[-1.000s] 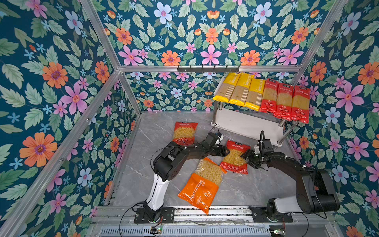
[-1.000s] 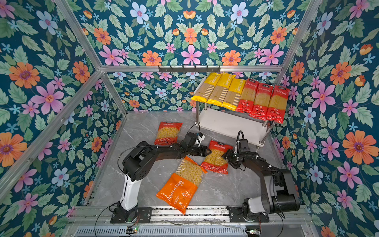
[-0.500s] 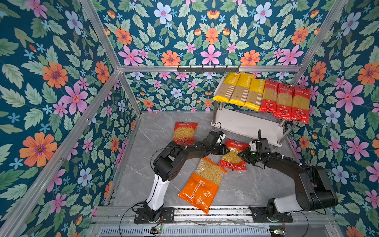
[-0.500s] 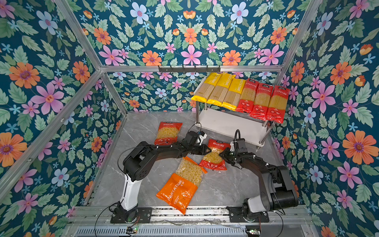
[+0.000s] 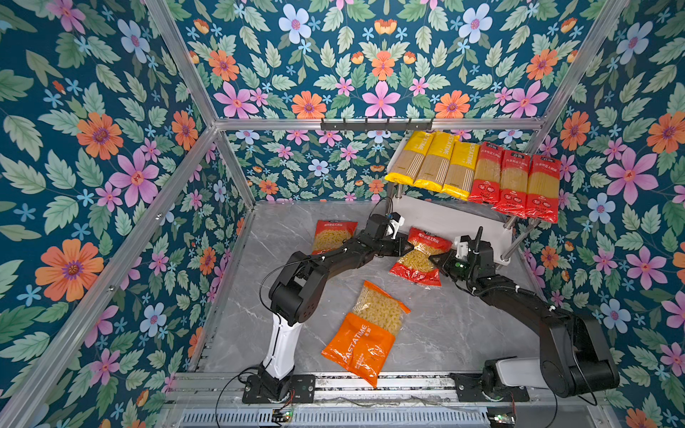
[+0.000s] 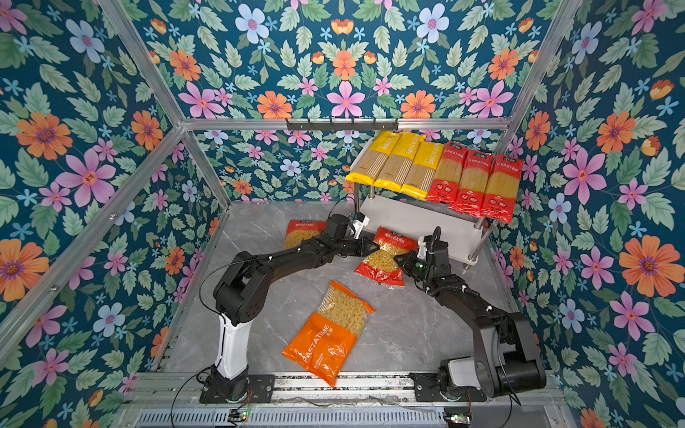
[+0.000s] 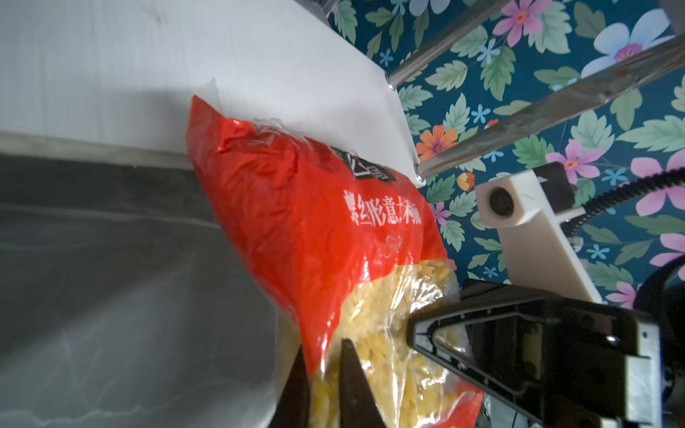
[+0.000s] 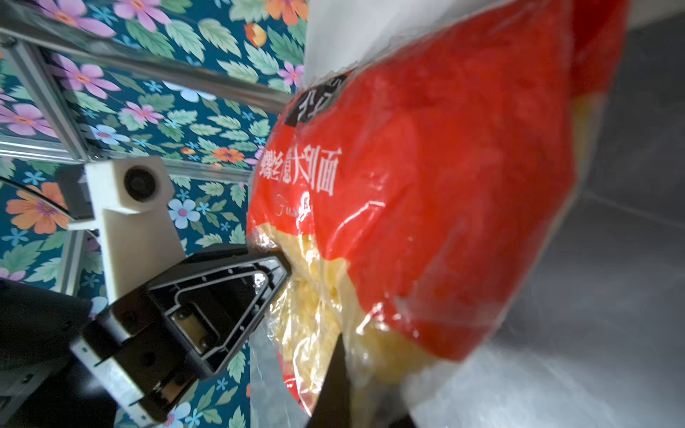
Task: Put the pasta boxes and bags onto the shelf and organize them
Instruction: 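Push the red fusilli bag under the lower shelf with both grippers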
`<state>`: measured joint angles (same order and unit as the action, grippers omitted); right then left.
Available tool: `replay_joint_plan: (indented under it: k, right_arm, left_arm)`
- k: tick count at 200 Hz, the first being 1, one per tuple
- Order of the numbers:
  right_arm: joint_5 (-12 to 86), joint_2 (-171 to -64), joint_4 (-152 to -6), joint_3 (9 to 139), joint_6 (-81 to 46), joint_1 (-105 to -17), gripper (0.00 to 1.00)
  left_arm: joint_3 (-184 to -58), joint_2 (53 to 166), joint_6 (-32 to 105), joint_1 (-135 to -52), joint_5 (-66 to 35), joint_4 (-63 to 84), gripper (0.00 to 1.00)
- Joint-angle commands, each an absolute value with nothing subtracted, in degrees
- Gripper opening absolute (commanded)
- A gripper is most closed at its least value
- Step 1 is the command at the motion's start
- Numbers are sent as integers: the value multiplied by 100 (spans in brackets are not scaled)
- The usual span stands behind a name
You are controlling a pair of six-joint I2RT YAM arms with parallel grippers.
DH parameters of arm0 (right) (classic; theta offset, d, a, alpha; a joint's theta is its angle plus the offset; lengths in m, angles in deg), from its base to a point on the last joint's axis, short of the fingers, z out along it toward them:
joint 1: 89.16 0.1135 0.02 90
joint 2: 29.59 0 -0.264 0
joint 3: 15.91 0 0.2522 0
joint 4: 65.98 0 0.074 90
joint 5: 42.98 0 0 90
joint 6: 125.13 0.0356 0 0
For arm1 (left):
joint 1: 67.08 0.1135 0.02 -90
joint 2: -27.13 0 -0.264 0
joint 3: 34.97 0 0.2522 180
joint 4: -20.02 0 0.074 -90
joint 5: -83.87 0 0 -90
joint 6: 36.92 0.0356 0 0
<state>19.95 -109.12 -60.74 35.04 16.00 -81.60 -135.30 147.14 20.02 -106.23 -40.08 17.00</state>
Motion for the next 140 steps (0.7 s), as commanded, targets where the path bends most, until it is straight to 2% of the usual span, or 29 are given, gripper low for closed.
replay_joint_plan:
  k: [1, 33, 71, 117, 140]
  right_arm:
    - [2466, -11279, -4338, 3685, 1981, -8160, 0]
    - [2670, -12111, -3480, 4222, 2075, -8231, 0]
    - [2603, -13137, -3075, 4795, 2648, -8528, 0]
    - [2172, -13791, -3634, 5443, 2970, -8656, 0]
    - [2057, -14092, -3456, 5560, 3161, -8642, 0]
  left_arm:
    - [-13988, 14933, 2122, -10460, -3847, 1786, 16]
    - [-14525, 15326, 2065, -10102, -3735, 1592, 25]
    - [-14504, 15279, 2066, -9796, -3701, 1548, 37]
    - [-13435, 14510, 2078, -9637, -3672, 1916, 41]
    - [-12928, 14151, 2048, -9600, -3628, 2063, 41]
